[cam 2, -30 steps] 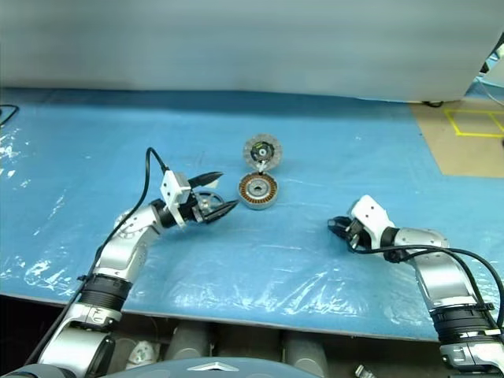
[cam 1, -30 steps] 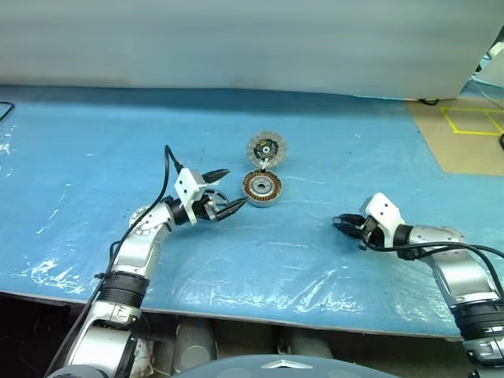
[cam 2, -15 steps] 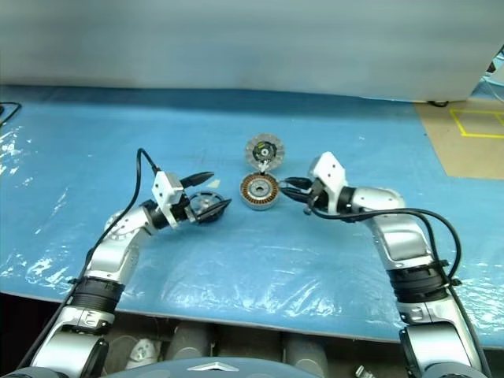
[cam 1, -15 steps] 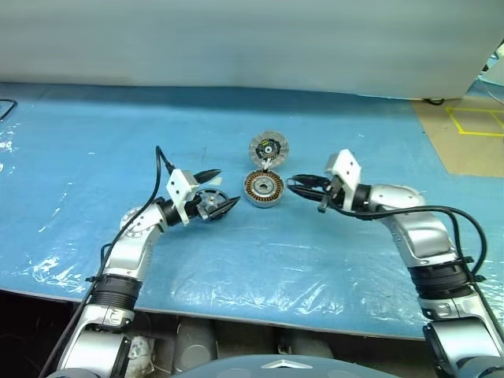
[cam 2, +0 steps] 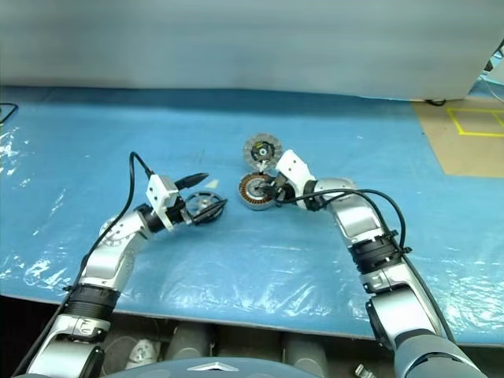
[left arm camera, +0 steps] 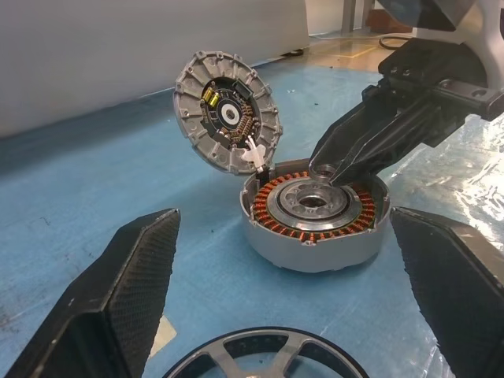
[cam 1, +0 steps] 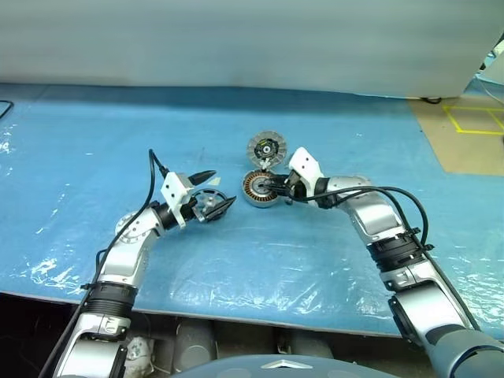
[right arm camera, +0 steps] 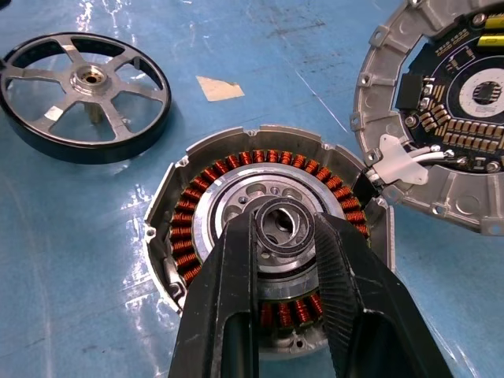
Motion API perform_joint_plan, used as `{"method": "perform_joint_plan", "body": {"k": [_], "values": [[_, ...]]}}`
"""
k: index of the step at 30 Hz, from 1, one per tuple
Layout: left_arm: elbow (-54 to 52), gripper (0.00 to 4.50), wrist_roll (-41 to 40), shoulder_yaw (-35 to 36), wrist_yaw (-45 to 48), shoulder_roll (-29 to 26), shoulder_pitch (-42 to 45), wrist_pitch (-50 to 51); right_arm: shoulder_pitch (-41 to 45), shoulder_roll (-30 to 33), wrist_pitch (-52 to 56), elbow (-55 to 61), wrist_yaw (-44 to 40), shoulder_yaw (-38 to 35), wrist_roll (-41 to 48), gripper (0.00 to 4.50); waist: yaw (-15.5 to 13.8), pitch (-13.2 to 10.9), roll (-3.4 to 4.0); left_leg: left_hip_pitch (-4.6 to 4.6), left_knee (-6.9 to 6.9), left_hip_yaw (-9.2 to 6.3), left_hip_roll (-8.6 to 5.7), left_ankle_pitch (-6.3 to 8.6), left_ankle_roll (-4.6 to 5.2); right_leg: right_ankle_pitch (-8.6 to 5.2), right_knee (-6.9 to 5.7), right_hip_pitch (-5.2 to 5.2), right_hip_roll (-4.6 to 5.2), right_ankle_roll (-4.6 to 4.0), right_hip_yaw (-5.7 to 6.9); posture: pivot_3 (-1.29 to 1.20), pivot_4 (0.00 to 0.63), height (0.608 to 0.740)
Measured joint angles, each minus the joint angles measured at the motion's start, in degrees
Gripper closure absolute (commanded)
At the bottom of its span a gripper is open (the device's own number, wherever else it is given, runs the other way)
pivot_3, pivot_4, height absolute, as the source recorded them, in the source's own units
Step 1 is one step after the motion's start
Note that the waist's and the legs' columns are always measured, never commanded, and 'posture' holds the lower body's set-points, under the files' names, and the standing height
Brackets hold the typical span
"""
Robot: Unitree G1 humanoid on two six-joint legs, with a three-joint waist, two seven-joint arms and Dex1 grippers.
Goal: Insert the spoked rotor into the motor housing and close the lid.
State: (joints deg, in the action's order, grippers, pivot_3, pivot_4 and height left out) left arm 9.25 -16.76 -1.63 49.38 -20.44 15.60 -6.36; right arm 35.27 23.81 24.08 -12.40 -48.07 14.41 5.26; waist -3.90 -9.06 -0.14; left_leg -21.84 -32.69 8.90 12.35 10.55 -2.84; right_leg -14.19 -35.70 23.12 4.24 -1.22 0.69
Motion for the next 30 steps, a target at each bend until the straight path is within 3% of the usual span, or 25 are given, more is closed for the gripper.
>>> {"method": "perform_joint_plan", "body": {"k": [30], "values": [[-0.7, 0.00, 0.0, 0.0, -0.9, -0.5, -0.7, 0.1, 2.0, -2.5, -4.2, -4.5, -0.1, 1.3, -5.1, 3.87, 0.0, 0.0, 0.00, 0.02, -0.02, 0.00, 0.00, 0.00, -0.01, -0.01, -0.03, 0.00, 0.00, -0.02, -0.01, 0.00, 0.150, 0.740]]}}
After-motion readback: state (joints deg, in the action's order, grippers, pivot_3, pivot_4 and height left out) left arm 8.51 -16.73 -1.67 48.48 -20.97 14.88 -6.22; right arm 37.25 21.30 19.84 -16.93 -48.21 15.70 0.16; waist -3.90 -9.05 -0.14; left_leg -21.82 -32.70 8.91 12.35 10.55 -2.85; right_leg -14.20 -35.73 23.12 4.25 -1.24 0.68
